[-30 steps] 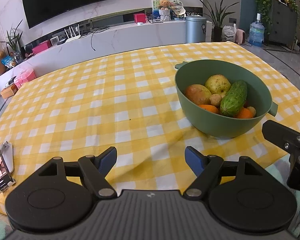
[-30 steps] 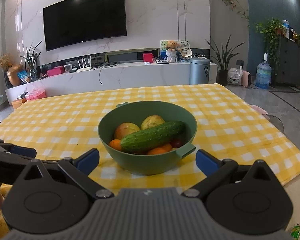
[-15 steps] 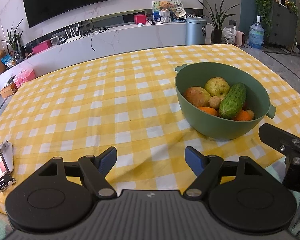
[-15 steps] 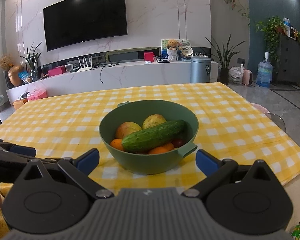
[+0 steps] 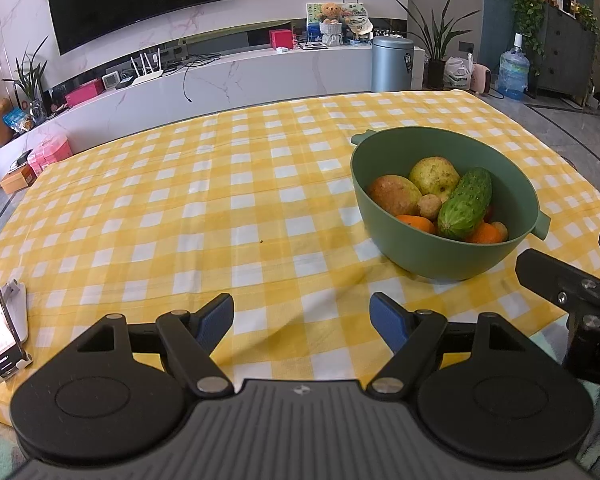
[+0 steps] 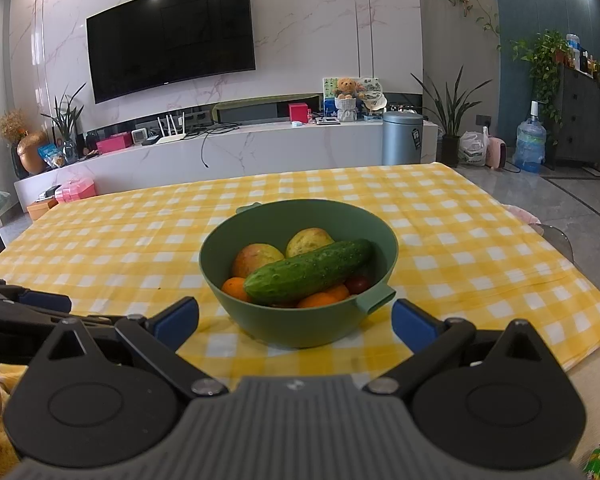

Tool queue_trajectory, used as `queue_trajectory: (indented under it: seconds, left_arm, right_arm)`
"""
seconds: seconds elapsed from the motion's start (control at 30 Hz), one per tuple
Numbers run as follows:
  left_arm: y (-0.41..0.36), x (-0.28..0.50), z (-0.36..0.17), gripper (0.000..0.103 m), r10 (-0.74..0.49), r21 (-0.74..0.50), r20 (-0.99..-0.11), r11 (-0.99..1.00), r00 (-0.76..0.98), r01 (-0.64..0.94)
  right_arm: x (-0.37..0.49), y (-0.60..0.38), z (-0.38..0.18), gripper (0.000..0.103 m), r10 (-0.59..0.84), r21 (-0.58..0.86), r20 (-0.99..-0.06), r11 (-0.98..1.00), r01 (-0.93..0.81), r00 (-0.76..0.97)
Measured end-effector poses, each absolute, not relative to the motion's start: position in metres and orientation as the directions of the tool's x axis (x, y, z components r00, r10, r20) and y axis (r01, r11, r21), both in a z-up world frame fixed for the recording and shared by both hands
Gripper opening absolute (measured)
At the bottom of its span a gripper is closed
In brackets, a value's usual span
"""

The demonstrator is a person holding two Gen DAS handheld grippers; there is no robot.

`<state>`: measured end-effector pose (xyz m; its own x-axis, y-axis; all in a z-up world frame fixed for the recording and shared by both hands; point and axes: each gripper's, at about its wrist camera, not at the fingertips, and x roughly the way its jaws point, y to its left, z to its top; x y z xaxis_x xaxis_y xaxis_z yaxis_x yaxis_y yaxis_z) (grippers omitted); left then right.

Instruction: Organize fruits

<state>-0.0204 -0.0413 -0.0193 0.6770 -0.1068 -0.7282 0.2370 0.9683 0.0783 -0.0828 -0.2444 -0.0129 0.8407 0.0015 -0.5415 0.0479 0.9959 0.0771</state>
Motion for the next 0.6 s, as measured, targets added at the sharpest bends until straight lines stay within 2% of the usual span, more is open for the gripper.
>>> queue_trajectory:
  seconds: [0.6]
  left_arm:
    - [-0.0432, -0.0228, -0.0148, 0.091, -0.107, 0.067, -0.726, 0.972, 0.679, 0.225]
  right_arm:
    - [-0.0814, -0.2421, -0.0151, 0.099, 0.001, 0.072, -0.548, 0.996, 0.046, 0.836]
